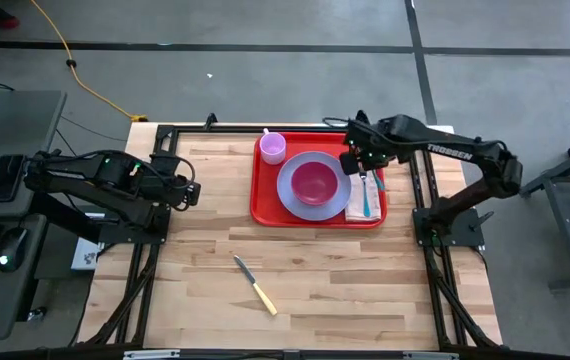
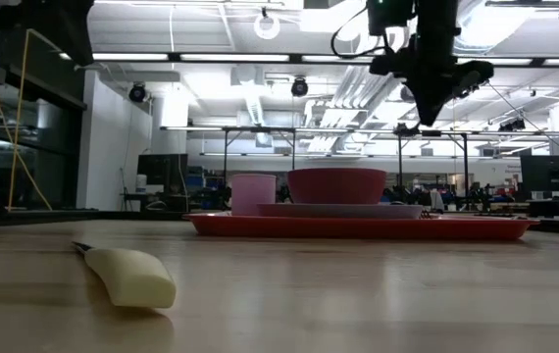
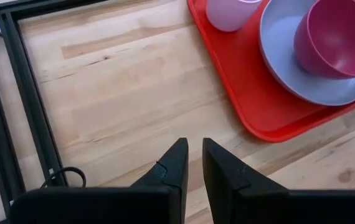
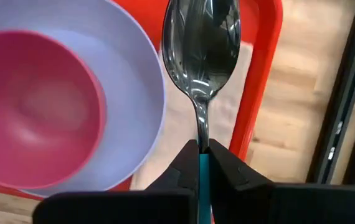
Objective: Set up tray
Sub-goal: Put the blue spoon on top of the napkin to the right of the purple plate in the red tray
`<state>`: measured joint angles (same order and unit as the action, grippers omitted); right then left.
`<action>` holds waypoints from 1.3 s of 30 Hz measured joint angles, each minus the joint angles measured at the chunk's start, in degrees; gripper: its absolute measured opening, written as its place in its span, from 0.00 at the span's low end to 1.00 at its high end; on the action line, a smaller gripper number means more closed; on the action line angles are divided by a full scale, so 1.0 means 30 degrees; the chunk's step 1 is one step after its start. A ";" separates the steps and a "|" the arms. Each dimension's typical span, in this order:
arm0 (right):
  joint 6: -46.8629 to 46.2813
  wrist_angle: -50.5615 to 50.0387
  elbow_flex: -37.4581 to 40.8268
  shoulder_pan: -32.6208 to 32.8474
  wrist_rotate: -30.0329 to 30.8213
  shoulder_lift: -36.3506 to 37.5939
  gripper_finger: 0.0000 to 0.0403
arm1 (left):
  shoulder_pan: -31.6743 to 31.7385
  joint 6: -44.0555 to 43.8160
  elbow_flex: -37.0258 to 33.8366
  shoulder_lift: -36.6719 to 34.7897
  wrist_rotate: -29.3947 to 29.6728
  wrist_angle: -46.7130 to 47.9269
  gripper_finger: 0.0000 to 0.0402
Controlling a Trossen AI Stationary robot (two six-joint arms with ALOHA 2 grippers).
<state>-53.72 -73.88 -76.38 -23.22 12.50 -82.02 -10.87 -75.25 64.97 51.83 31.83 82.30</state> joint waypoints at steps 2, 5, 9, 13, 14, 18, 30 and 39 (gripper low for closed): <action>-0.0597 0.0310 0.0430 0.0342 -0.0082 0.0000 0.00 | 0.0007 -0.0005 0.0000 0.0000 -0.0015 -0.0076 0.20; -0.1245 0.1445 0.1056 0.0812 -0.0053 -0.0036 0.00 | 0.0007 -0.0005 0.0000 0.0000 -0.0022 -0.0125 0.20; -0.2505 0.2637 0.1921 0.1062 0.0085 -0.0087 0.00 | 0.0002 -0.0005 0.0000 0.0000 -0.0044 -0.0130 0.20; -0.2987 0.3181 0.2731 0.1062 0.0126 -0.0087 0.00 | 0.0000 -0.0005 0.0000 0.0000 -0.0036 -0.0123 0.20; -0.3121 0.3257 0.2883 0.1062 0.0163 -0.0087 0.00 | 0.0007 -0.0005 0.0000 0.0000 -0.0029 -0.0123 0.20; -0.3673 0.4078 0.3574 0.1062 0.0178 -0.0087 0.00 | 0.0007 -0.0013 0.0000 0.0000 0.0015 -0.0123 0.20; -0.4811 0.7281 0.6701 0.1027 -0.0629 -0.0109 0.00 | 0.0000 -0.0013 0.0000 0.0000 0.0029 -0.0123 0.20; -0.4829 0.8306 0.7664 0.0989 -0.0460 -0.0115 0.00 | 0.0007 -0.0020 0.0000 0.0000 0.0020 -0.0123 0.20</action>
<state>-68.20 -48.97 -53.39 -20.25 11.12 -82.36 -10.85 -75.31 64.97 51.83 31.90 81.93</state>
